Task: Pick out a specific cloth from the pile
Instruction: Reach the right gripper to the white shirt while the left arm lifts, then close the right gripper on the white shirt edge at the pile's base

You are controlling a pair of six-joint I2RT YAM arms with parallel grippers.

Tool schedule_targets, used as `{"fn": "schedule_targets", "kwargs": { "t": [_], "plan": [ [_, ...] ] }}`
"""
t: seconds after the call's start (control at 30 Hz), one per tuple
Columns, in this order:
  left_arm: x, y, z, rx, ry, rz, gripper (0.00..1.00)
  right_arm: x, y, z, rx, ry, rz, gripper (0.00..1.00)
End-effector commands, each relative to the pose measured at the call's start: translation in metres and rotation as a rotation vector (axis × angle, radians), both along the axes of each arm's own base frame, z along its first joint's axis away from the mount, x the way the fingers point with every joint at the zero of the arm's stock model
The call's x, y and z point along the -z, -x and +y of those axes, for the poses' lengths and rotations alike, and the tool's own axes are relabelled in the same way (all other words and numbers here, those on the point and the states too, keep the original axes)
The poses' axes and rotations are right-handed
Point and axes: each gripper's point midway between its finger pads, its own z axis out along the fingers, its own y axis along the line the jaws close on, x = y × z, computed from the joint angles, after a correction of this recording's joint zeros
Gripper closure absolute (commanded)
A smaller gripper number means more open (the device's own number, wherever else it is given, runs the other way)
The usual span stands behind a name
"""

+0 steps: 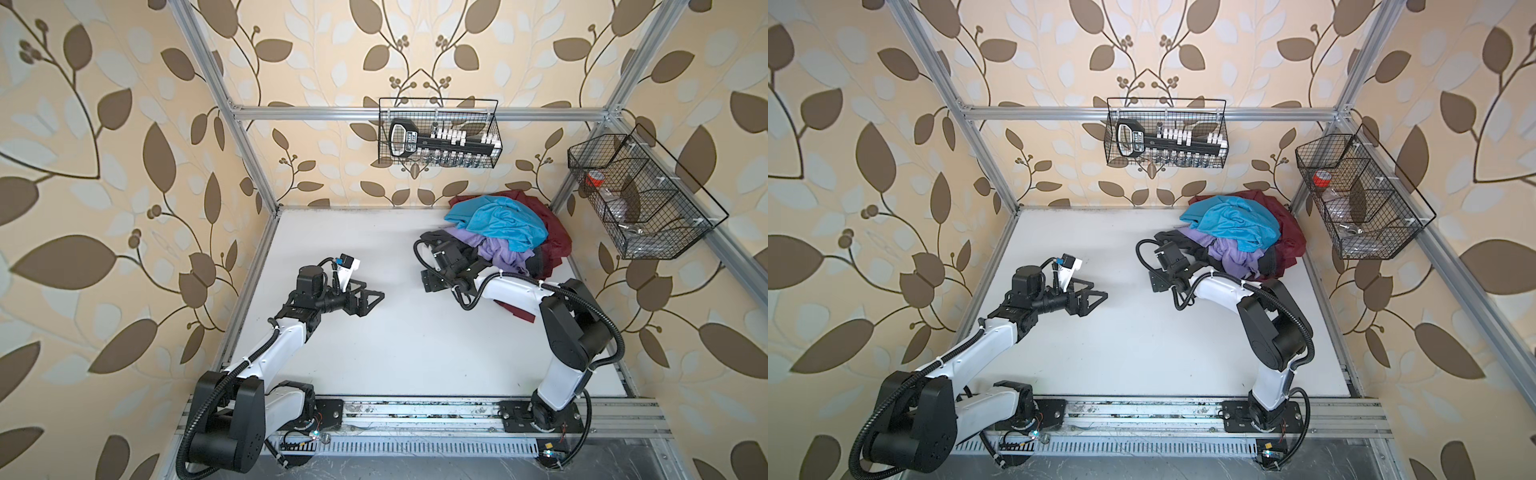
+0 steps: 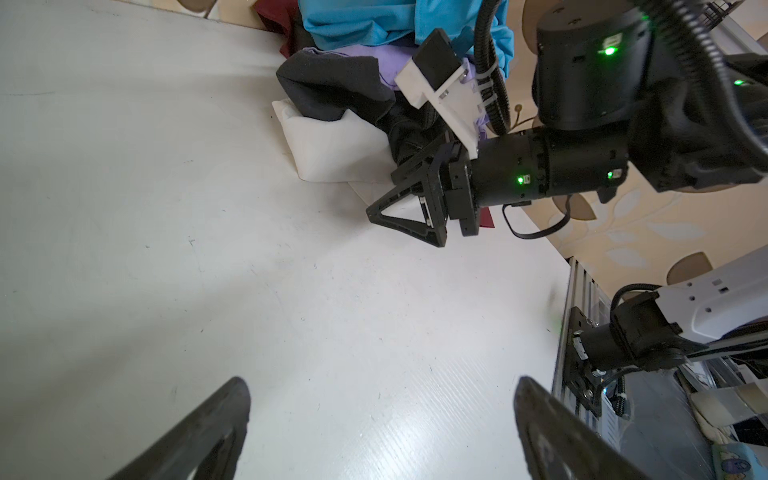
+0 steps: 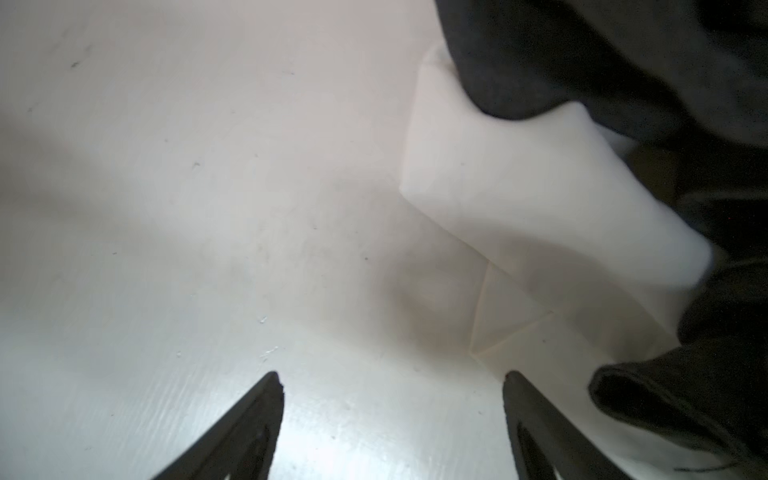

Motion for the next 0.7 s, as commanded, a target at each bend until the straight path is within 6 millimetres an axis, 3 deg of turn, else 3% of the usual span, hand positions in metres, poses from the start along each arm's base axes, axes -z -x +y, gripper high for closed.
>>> {"fn": "schedule_targets", "kwargs": {
  "t": [0.0, 0.23, 0.33, 0.47, 0.67],
  "plan": [
    [-0.021, -0.002, -0.004, 0.024, 0.023, -0.07, 0.01, -0.033, -0.005, 0.001, 0.03, 0.024, -0.076, 0.16],
    [-0.023, -0.001, -0.005, 0.023, 0.028, -0.081, 0.01, 0.011, -0.034, 0.002, 0.043, 0.075, 0.014, 0.14],
    [-0.022, -0.001, -0.005, 0.023, 0.028, -0.08, 0.01, 0.024, -0.054, -0.01, 0.097, 0.074, 0.039, 0.14],
    [-0.022, -0.001, -0.005, 0.024, 0.028, -0.081, 0.01, 0.026, -0.073, -0.029, 0.161, 0.102, 0.014, 0.14],
    [-0.023, -0.001, -0.005, 0.026, 0.03, -0.083, 0.01, 0.033, -0.083, -0.066, 0.248, 0.128, 0.03, 0.14]
  ]
}}
